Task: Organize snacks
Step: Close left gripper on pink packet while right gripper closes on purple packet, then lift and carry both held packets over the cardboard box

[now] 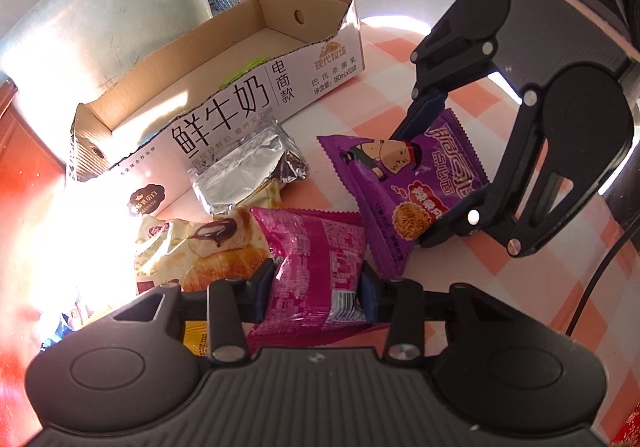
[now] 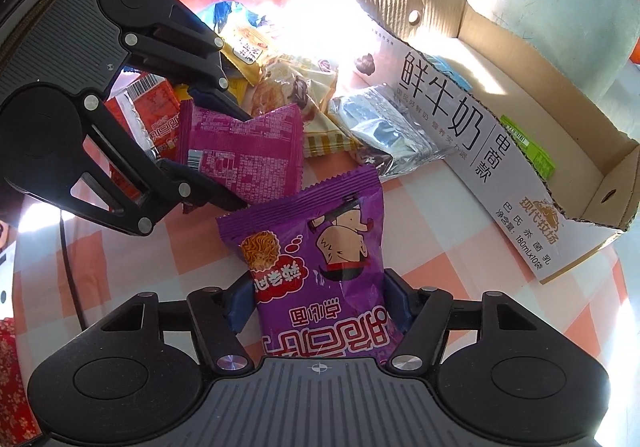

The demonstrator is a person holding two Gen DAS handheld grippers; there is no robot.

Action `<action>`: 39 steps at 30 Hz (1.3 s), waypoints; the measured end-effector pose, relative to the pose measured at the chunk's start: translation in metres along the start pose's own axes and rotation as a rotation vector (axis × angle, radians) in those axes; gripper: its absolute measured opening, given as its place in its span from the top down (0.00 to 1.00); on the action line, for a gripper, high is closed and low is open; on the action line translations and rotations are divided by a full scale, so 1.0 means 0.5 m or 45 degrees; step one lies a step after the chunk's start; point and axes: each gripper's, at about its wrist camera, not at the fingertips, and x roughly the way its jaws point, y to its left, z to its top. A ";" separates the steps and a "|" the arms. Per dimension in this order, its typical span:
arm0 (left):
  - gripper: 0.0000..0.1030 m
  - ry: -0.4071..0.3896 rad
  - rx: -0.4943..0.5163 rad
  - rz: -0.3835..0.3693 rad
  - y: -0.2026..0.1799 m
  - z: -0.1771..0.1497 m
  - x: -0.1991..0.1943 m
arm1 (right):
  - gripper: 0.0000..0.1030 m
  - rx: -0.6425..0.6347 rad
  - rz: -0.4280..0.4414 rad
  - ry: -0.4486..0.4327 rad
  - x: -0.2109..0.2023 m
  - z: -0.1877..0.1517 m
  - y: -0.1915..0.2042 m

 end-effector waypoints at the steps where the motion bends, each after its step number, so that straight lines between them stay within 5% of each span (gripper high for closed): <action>1: 0.60 -0.006 -0.005 0.004 0.000 0.000 -0.003 | 0.37 0.005 -0.001 -0.009 -0.002 0.001 -0.001; 39: 0.60 -0.243 -0.250 0.265 0.111 0.085 -0.072 | 0.37 0.136 -0.248 -0.339 -0.113 0.064 -0.048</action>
